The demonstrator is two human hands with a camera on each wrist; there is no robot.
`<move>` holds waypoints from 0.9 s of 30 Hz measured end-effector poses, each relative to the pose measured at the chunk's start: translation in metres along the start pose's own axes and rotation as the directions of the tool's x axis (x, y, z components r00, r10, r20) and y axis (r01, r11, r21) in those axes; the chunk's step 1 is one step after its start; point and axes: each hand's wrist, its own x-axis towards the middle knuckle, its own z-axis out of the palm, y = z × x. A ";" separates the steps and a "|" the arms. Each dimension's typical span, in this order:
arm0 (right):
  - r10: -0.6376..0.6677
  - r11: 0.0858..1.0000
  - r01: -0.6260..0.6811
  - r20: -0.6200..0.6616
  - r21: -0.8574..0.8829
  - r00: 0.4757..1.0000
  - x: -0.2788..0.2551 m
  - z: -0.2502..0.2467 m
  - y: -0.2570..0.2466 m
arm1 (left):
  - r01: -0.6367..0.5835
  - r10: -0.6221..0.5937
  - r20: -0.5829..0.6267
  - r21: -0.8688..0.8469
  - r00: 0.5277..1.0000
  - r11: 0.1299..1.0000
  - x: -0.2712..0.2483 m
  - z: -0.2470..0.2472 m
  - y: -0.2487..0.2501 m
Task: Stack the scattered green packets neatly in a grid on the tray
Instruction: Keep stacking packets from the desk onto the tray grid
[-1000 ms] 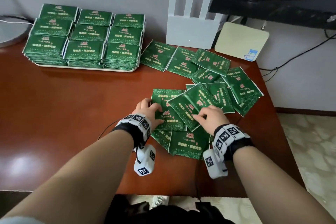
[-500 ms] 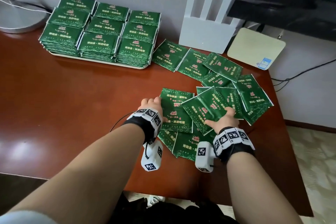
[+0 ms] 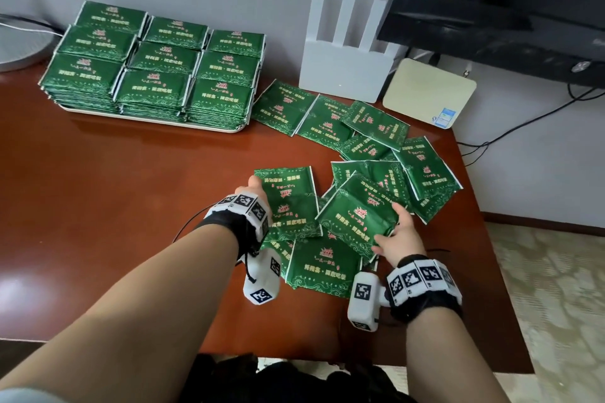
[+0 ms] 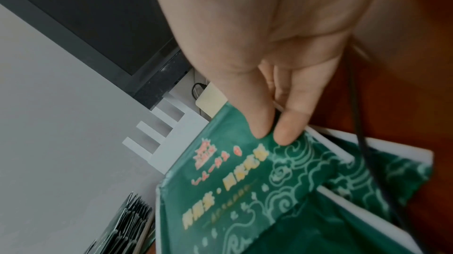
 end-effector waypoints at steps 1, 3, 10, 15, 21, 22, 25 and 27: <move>-0.011 1.000 0.011 -0.005 -0.016 1.000 -0.001 -0.001 0.000 | 0.006 -0.006 0.004 -0.003 1.000 1.000 0.000 -0.001 -0.002; -0.041 0.996 0.039 -0.014 -0.083 0.999 -0.003 -0.003 -0.002 | 0.002 -0.003 -0.024 -0.029 1.000 1.000 -0.002 -0.002 -0.005; -0.145 0.976 0.133 -0.064 -0.170 0.987 -0.001 -0.001 -0.008 | 0.011 -0.005 0.026 -0.229 1.000 0.973 -0.003 -0.019 -0.012; -0.221 0.967 0.196 -0.152 -0.162 0.963 -0.002 -0.002 -0.017 | -0.144 0.138 -0.042 -0.350 0.990 0.926 -0.012 -0.045 -0.018; -0.254 0.960 0.220 -0.207 -0.176 0.945 0.000 -0.002 -0.023 | -0.193 0.146 -0.133 -0.496 0.980 0.847 -0.013 -0.062 -0.033; -0.255 0.959 0.220 -0.202 -0.180 0.946 -0.001 -0.001 -0.023 | -0.199 0.147 -0.139 -0.515 0.979 0.834 -0.014 -0.061 -0.035; -0.234 0.955 0.200 -0.141 -0.221 0.962 -0.003 0.006 -0.020 | -0.162 0.087 -0.151 -0.608 0.985 0.777 -0.014 -0.054 -0.042; -0.199 0.958 0.173 -0.096 -0.230 0.975 -0.003 0.010 -0.019 | -0.147 0.066 -0.150 -0.632 0.986 0.761 -0.012 -0.050 -0.047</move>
